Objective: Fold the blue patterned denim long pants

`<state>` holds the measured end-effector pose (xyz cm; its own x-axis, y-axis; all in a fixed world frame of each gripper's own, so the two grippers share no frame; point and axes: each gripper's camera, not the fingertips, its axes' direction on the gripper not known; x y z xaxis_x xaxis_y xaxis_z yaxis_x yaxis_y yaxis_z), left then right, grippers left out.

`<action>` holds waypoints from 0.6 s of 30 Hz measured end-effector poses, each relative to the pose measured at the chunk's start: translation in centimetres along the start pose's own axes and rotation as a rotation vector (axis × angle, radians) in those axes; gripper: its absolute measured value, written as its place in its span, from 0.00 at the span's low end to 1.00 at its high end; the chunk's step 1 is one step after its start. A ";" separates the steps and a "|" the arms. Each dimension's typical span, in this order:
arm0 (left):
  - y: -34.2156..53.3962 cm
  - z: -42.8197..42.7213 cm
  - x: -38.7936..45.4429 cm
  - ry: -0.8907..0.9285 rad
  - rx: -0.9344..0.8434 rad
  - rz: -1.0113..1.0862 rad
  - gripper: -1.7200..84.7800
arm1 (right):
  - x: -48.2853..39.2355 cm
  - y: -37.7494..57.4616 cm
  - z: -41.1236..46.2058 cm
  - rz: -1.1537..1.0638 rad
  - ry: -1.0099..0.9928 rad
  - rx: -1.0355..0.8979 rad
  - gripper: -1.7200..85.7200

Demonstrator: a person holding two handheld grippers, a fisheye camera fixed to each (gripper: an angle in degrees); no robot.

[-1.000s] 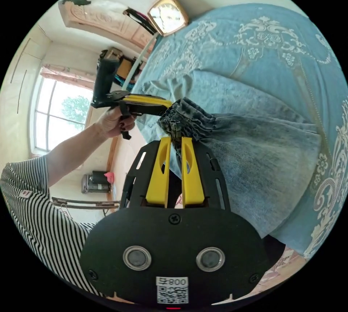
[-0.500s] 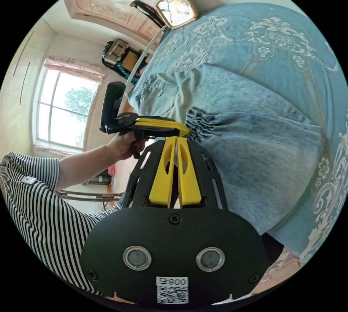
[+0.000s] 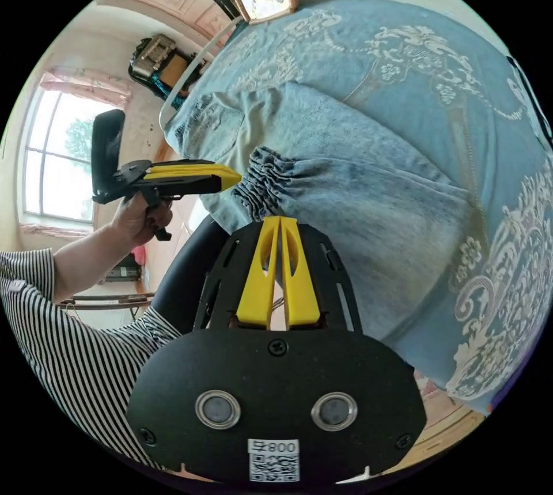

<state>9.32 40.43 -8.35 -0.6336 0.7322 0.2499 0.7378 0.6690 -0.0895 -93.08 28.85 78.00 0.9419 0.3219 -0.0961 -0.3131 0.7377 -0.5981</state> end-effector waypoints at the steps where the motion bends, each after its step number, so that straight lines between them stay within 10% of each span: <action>1: 0.1 0.2 0.3 -0.004 -0.006 -0.001 0.02 | 0.7 1.7 -1.6 0.018 0.020 0.030 0.02; 18: 0.6 1.9 7.4 -0.146 -0.150 0.006 0.02 | 10.8 6.8 -6.0 0.239 0.082 0.165 0.02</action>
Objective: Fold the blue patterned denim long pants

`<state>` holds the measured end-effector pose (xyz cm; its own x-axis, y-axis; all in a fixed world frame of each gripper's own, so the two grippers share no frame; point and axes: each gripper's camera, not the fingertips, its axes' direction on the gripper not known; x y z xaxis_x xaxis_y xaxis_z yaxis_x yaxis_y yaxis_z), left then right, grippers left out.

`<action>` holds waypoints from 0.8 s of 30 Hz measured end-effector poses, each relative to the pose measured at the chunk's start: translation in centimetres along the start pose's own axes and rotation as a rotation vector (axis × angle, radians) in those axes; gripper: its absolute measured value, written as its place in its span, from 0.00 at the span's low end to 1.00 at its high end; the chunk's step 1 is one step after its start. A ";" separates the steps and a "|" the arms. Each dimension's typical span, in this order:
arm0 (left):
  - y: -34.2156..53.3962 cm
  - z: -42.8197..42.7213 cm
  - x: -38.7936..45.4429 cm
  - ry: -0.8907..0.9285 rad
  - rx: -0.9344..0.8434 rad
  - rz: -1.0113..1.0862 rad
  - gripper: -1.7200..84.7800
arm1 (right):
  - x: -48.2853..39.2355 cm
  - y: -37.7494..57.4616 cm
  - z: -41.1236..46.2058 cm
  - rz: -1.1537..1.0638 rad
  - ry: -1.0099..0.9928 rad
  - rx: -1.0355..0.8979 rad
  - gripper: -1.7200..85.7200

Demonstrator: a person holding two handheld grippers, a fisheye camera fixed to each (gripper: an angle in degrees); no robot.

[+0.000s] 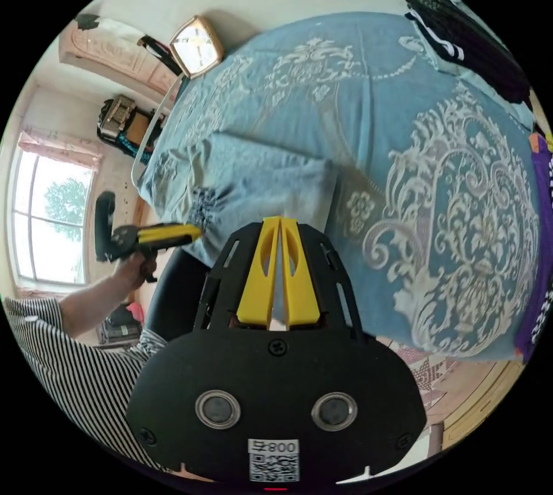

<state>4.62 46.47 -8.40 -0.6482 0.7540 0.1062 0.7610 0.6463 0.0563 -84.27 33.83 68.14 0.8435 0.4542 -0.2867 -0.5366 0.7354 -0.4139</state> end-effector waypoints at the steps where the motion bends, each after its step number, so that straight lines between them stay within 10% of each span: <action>1: -0.1 -0.1 0.1 0.007 -0.005 -0.003 0.02 | 0.9 -1.6 0.3 0.014 0.038 0.003 0.02; 24: -0.3 -7.1 8.6 -0.060 -0.037 0.030 0.02 | 9.0 10.6 1.8 0.005 -0.097 -0.093 0.03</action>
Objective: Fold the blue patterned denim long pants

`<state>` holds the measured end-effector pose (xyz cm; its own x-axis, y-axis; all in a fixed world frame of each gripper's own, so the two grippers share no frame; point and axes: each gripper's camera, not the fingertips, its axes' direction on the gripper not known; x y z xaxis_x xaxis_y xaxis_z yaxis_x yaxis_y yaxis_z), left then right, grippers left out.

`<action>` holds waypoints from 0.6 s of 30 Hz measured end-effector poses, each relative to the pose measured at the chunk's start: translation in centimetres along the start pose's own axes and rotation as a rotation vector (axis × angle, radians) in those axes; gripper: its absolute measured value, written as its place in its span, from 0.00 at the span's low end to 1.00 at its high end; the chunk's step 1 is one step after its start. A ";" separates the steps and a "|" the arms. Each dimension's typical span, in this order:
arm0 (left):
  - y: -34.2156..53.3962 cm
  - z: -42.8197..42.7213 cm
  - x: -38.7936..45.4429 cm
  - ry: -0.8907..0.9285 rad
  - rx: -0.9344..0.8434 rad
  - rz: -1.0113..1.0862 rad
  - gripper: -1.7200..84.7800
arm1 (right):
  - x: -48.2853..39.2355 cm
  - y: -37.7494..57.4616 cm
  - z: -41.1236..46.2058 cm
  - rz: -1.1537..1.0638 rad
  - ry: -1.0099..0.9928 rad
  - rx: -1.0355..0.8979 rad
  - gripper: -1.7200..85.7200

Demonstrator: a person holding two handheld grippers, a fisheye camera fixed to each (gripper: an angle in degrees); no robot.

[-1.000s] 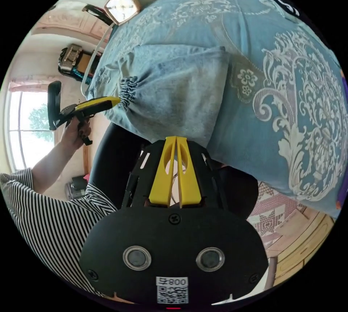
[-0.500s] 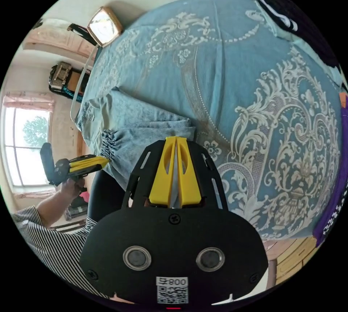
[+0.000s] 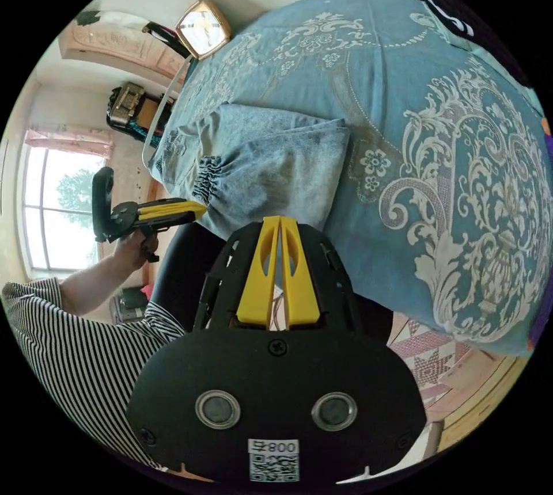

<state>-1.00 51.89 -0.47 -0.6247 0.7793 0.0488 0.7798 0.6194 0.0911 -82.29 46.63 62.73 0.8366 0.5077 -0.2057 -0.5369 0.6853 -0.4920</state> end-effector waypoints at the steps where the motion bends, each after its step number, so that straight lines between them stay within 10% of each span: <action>1: 0.1 -0.2 0.2 0.006 0.006 -0.003 0.02 | 1.7 1.9 -0.9 0.051 -0.030 0.033 0.04; 18: -1.7 -4.5 12.5 0.135 0.040 0.326 0.13 | 14.9 10.9 2.2 0.257 -0.406 -0.010 0.06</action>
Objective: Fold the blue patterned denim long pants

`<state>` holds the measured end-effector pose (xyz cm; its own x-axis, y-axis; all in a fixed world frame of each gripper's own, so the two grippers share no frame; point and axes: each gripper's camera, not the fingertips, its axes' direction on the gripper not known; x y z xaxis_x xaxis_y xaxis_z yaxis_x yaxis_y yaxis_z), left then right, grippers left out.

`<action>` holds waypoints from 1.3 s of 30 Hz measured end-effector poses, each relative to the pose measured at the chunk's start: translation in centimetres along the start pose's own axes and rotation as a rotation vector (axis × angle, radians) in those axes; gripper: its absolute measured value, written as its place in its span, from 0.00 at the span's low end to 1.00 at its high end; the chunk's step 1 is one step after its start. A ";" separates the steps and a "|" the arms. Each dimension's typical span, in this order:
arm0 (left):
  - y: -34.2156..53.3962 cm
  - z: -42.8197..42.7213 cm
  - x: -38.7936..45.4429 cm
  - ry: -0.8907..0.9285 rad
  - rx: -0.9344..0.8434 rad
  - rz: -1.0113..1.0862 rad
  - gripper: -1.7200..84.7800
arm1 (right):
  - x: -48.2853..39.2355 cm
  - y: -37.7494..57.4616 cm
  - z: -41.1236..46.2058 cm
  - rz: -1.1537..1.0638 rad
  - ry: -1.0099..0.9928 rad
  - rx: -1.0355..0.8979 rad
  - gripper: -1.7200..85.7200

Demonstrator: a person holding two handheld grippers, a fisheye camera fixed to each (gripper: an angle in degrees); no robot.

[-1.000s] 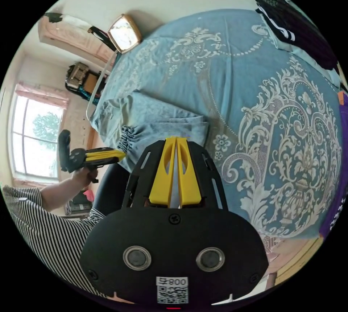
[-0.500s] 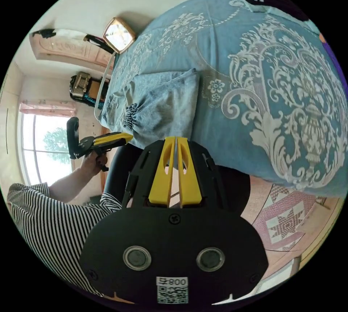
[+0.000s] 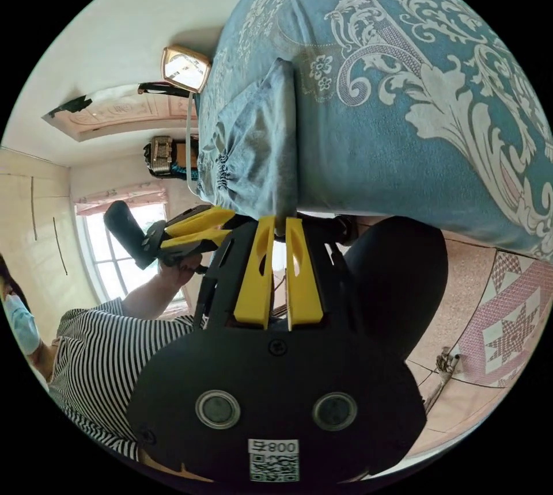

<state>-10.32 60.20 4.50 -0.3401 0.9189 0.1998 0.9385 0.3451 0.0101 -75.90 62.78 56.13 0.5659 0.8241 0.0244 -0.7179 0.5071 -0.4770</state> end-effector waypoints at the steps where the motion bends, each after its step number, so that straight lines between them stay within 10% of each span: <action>1: -0.3 0.0 0.5 -0.008 0.000 0.017 0.13 | 0.1 0.1 -0.6 -0.011 -0.042 0.007 0.06; 10: -2.2 0.1 6.5 -0.290 0.008 0.125 0.11 | -1.4 -0.6 -2.0 -0.103 -0.086 0.016 0.05; 39: 2.5 6.6 0.2 -0.128 0.093 0.064 0.04 | 4.5 -21.8 -2.6 0.032 -0.144 0.060 0.05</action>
<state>-8.40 62.48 -1.91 -0.2906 0.9542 0.0711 0.9508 0.2963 -0.0903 -56.65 54.85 64.35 0.4818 0.8654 0.1377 -0.7600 0.4908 -0.4260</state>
